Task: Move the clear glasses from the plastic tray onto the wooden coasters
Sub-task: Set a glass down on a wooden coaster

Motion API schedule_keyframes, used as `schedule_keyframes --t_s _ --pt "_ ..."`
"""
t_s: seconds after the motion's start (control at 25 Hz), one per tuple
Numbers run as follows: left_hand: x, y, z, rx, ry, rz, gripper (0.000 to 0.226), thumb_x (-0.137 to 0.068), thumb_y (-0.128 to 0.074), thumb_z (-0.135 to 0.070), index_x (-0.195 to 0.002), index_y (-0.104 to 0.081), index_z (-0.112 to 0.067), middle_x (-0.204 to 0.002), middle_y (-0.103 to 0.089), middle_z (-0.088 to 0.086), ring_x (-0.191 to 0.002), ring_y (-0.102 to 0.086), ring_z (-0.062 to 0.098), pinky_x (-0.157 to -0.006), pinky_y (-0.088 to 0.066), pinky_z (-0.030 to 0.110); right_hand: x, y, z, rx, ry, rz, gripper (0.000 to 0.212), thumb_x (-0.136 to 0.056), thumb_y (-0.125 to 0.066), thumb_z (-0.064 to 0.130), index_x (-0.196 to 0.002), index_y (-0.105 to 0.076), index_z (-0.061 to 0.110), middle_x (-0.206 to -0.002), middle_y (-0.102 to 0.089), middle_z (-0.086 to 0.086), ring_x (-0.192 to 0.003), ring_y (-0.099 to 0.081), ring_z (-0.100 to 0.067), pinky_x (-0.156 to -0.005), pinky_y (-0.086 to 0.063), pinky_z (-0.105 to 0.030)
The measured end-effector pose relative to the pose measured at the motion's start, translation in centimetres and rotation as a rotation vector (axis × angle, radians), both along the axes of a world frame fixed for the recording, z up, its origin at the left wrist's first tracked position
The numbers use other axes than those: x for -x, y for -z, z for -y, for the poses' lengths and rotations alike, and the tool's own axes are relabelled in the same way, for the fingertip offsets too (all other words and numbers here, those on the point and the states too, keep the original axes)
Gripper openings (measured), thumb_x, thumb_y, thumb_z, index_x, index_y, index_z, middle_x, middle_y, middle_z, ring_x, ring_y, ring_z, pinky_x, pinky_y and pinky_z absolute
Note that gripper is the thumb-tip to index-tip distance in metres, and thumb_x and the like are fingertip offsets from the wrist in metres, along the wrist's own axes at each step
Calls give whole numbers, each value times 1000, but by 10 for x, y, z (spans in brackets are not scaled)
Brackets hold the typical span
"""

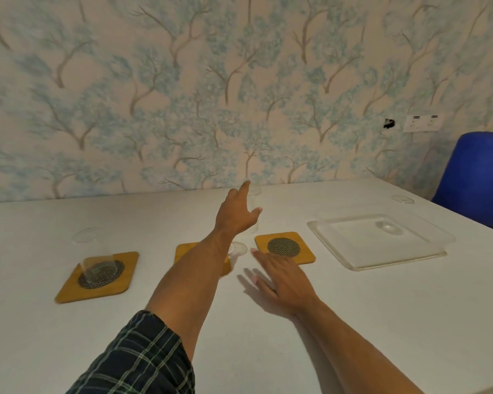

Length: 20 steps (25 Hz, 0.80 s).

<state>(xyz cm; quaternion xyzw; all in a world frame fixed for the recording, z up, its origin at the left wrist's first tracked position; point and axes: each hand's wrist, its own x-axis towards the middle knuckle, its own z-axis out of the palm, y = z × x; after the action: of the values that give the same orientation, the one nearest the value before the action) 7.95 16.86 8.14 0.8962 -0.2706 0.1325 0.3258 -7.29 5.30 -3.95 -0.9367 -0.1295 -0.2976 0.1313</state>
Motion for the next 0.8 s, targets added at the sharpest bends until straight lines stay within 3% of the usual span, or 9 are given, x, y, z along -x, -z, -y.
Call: schedule_keyframes --t_s 0.12,0.24,0.44,0.56,0.8 --pt "-6 0 -25 4 -49 -7 84 -89 -64 -48 -158 -20 -29 -153 -37 13 -134 -48 31 -104 -43 40 -21 -3 -49 52 -227 -34 55 -107 -48 40 -156 -42 16 -152 -57 -5 -139 -52 -22 -109 -40 -39" --pt "-9 1 -52 1 -88 0 84 -89 -65 -47 -158 -20 -28 -147 -42 13 -130 -51 30 -101 -44 39 -37 -1 -97 52 -345 -32 50 -107 -48 41 -147 -51 12 -149 -60 -7 -140 -52 -23 -109 -43 -42" --pt "-18 6 -108 -9 -204 0 83 -89 -65 -47 -157 -21 -28 -140 -46 12 -125 -54 30 -98 -46 40 -41 13 -130 -53 -349 -119 60 -105 -48 54 -157 -40 25 -155 -54 6 -144 -46 -13 -115 -36 -36" --pt "-24 8 -140 -17 -273 5 84 -88 -65 -47 -157 -22 -25 -140 -46 13 -126 -54 30 -100 -46 41 -39 15 -127 -35 -391 -123 63 -101 -57 59 -154 -46 27 -153 -56 10 -142 -49 -9 -113 -38 -32" --pt "-29 20 -187 7 -369 -5 86 -86 -67 -49 -156 -24 -25 -136 -48 13 -123 -56 29 -99 -47 41 -43 15 -129 47 -456 -261 50 -108 -40 54 -149 -58 30 -154 -55 11 -145 -43 -2 -118 -34 -28"
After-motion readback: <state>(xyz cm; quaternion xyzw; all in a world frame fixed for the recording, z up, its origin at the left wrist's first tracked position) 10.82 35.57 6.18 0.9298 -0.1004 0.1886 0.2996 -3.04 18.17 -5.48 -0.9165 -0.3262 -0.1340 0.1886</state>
